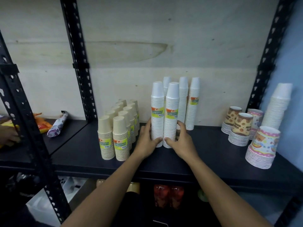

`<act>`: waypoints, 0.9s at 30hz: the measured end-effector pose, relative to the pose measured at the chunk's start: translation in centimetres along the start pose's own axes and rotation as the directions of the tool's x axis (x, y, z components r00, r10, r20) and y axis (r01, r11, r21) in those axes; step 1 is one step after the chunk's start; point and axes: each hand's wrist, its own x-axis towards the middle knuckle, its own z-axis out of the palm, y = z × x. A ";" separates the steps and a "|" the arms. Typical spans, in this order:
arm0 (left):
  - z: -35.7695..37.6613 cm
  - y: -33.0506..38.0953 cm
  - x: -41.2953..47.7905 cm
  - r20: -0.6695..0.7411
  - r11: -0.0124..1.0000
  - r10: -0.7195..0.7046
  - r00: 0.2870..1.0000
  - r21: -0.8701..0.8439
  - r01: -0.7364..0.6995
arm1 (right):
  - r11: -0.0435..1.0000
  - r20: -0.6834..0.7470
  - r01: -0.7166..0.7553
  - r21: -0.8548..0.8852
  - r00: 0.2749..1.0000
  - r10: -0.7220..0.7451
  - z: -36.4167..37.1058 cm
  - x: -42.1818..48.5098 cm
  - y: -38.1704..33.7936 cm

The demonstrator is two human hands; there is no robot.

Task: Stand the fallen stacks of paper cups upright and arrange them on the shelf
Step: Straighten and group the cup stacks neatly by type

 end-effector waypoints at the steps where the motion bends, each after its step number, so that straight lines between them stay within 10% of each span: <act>1: 0.0 -0.2 0.0 -0.016 1.000 0.004 1.000 -0.002 -0.004 | 0.999 0.039 -0.006 -0.035 0.999 0.007 -0.1 -0.1 0.2; 27: 1.3 -0.6 0.2 -0.066 0.995 -0.089 0.994 0.048 0.092 | 0.999 -0.005 -0.036 -0.037 0.999 0.036 0.0 0.1 1.4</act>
